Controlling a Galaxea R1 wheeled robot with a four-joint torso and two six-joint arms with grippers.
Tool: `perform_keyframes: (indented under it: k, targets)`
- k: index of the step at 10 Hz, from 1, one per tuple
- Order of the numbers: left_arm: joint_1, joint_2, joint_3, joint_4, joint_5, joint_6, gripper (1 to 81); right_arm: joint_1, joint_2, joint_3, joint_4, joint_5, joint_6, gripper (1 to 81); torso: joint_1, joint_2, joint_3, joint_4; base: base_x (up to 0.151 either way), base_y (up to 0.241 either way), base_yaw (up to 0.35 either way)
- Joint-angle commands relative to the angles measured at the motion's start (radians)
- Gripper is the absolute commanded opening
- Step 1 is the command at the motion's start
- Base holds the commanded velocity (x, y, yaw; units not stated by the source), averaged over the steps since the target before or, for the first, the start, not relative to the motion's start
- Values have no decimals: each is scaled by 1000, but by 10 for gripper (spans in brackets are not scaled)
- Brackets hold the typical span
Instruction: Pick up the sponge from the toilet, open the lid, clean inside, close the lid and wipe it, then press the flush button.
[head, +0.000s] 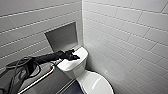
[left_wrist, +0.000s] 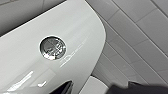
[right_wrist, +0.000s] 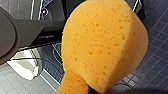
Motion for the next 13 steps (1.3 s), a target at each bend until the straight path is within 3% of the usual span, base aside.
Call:
perform_keyframes:
  k: [1, 2, 8, 11, 13]
  targets:
    - [-194, 49, -85, 3, 31, -5, 811, -9, -28, 27, -11, -64, 2, 10, 0, 0, 0, 0, 0, 0, 0]
    - [-197, 68, -123, 6, 33, -5, 10, -9, -28, 28, -11, -64, 2, 10, 0, 0, 0, 0, 0, 0, 0]
    - [-236, 181, -345, 58, 33, -5, 10, -9, -27, 30, -11, -64, 2, 10, 0, 0, 0, 0, 0, 0, 0]
    - [-240, 233, -459, 90, 28, -5, 10, -6, -27, 31, -11, -66, 2, 10, 0, 0, -44, 0, 0, 0, 0]
    - [-248, 259, -500, 92, 22, -5, 10, -6, -22, 33, -11, -66, 2, 10, 0, 1, -32, 0, 0, 0, 0]
